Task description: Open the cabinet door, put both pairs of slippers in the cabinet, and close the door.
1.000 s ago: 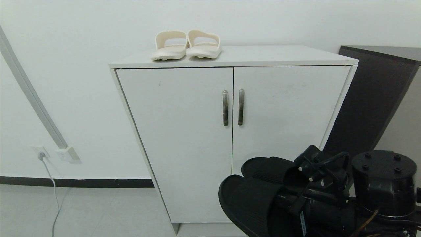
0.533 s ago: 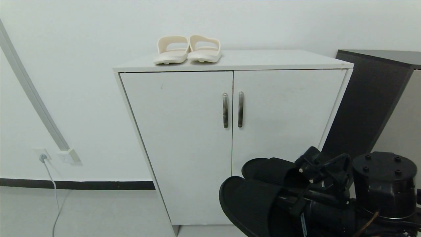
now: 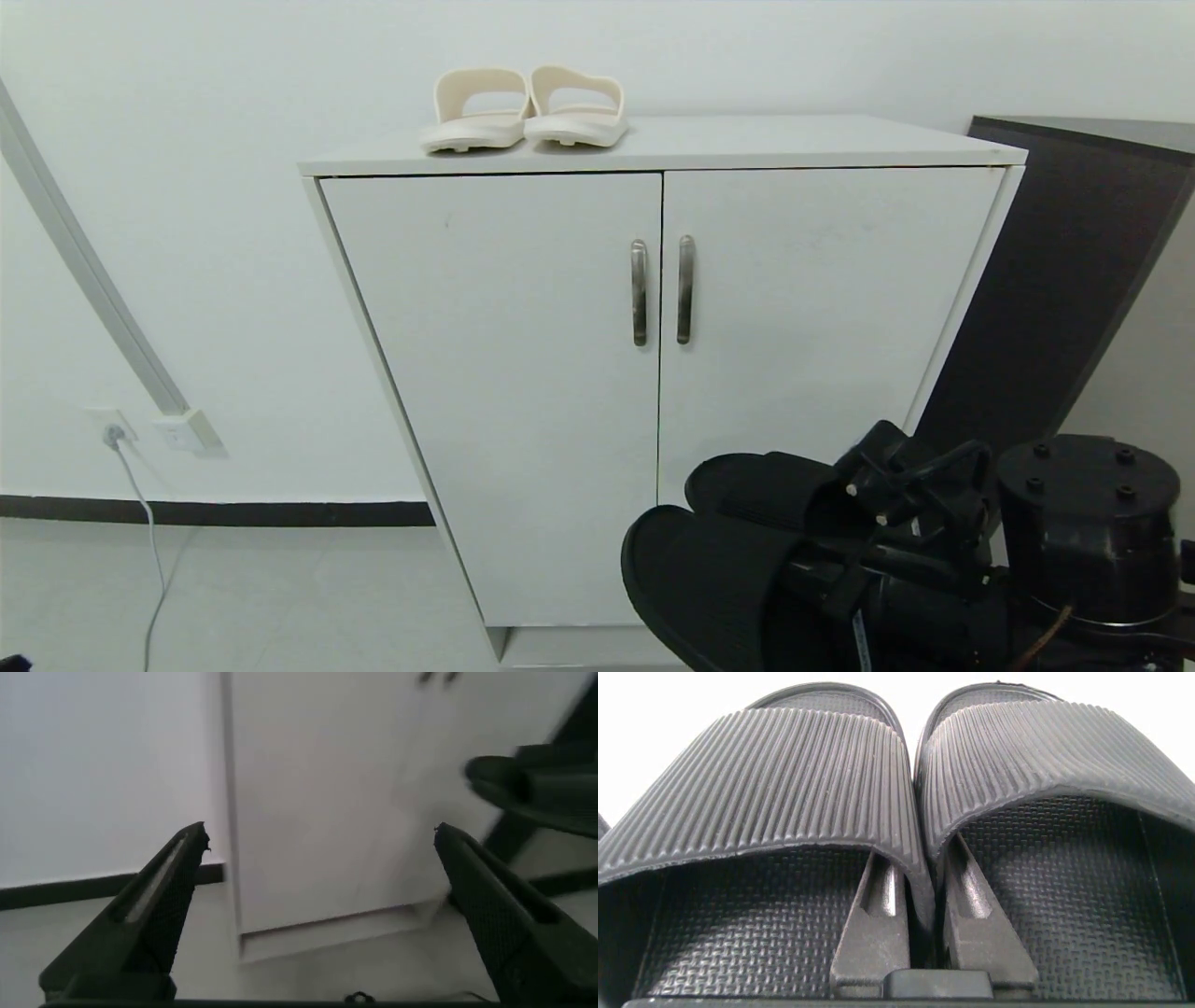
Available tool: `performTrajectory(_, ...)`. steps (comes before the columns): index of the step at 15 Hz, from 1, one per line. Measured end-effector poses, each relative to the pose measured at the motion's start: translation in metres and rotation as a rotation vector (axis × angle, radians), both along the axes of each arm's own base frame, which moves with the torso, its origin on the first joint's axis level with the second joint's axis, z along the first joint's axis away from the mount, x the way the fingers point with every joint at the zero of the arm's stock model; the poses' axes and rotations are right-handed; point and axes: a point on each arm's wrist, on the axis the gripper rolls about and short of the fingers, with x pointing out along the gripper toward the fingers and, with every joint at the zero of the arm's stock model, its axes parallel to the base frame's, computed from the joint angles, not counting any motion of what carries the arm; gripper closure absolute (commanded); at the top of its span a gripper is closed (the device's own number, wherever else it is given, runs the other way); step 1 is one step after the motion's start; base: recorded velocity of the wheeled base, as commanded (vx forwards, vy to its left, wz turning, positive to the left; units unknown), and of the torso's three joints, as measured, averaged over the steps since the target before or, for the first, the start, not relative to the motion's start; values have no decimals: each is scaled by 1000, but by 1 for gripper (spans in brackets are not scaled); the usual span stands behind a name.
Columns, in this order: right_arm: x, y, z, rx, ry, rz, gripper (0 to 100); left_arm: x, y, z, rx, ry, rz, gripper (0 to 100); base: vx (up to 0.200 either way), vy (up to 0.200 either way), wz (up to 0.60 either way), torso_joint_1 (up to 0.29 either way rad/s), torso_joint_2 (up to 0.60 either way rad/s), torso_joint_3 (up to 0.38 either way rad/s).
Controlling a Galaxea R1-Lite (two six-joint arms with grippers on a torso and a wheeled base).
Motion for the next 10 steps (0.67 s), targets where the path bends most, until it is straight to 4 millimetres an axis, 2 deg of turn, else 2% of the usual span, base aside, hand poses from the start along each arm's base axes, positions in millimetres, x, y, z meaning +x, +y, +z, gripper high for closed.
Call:
performTrajectory(7, -2, 2, -3, -8, 9, 13, 100, 51, -6, 32, -14, 39, -214, 0, 0, 0, 0, 0, 0, 0)
performTrajectory(10, -2, 3, -4, -13, 12, 16, 100, 78, -16, 44, -12, 42, -324, 0, 0, 0, 0, 0, 0, 0)
